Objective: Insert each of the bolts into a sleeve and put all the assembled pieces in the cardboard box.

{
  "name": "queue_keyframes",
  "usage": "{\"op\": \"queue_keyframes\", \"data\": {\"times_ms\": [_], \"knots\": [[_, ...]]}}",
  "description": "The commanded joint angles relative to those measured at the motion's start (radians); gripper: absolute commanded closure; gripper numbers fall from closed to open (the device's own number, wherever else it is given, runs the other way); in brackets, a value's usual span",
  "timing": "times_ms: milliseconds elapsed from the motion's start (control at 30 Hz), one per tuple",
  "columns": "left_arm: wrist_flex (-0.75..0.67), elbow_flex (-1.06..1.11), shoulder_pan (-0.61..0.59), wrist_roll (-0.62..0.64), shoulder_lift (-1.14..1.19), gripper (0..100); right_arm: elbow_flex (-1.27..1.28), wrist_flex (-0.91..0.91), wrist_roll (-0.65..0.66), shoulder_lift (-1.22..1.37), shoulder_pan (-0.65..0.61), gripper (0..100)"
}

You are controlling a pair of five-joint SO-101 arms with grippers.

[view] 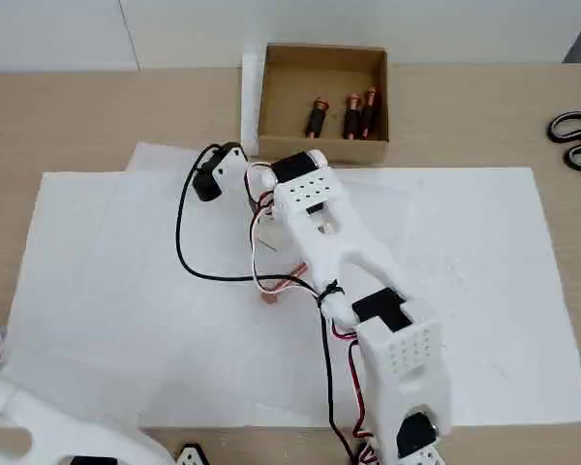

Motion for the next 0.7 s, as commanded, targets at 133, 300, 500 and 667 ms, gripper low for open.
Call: {"op": "queue_keyframes", "data": {"times_ms": [133, 300, 500, 667], "knots": [[-0.014, 0.001, 0.003, -0.002, -0.015, 74, -0.011, -0.028, 0.002, 0.007, 0.005, 77.2], [-0.014, 0.001, 0.003, -0.002, -0.015, 74, -0.011, -0.027, -0.003, 0.010, 0.002, 77.3], [-0.012, 0.001, 0.003, -0.002, -0.015, 74, -0.009, -0.024, -0.038, 0.010, -0.001, 86.4], [-0.018, 0.016, 0.003, -0.002, -0.015, 74, -0.009, -0.021, -0.087, 0.010, 0.001, 94.3]]}}
